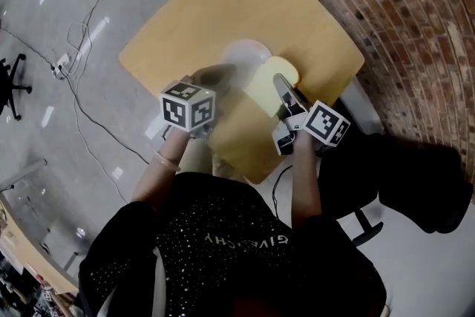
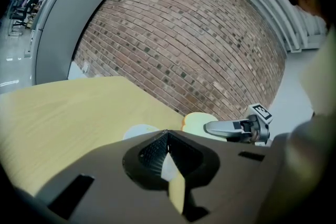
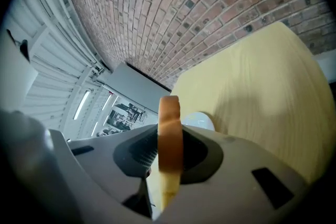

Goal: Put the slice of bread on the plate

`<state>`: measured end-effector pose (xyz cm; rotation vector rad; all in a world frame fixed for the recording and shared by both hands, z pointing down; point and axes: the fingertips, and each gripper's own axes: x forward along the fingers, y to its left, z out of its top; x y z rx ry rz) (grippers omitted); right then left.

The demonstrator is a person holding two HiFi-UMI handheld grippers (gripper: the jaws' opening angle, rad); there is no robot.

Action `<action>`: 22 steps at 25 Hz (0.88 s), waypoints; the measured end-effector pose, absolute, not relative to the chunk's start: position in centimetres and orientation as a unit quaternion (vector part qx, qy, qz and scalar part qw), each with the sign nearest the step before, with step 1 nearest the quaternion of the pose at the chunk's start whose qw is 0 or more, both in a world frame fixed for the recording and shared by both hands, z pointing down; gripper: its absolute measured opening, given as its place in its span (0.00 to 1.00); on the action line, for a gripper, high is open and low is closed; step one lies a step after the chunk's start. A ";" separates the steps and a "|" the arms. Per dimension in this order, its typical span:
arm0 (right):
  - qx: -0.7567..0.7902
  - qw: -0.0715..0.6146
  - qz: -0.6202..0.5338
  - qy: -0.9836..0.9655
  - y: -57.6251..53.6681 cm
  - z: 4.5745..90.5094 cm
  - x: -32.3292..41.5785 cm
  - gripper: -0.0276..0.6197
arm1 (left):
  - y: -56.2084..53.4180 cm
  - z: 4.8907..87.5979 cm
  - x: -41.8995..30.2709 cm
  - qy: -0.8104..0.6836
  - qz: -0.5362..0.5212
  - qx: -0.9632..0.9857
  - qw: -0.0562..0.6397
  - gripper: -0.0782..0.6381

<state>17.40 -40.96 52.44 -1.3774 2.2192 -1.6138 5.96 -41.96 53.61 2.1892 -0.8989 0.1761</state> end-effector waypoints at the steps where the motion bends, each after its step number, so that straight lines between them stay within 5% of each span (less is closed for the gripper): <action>1: -0.442 0.028 -0.531 0.722 -41.5 52.8 16.9 0.19 | -42.5 53.9 5.8 -0.351 0.072 0.856 0.373 0.12; 22: -0.429 -0.058 -0.627 0.647 -47.4 59.7 10.8 0.19 | -46.1 56.6 3.4 -0.303 0.110 0.871 0.372 0.12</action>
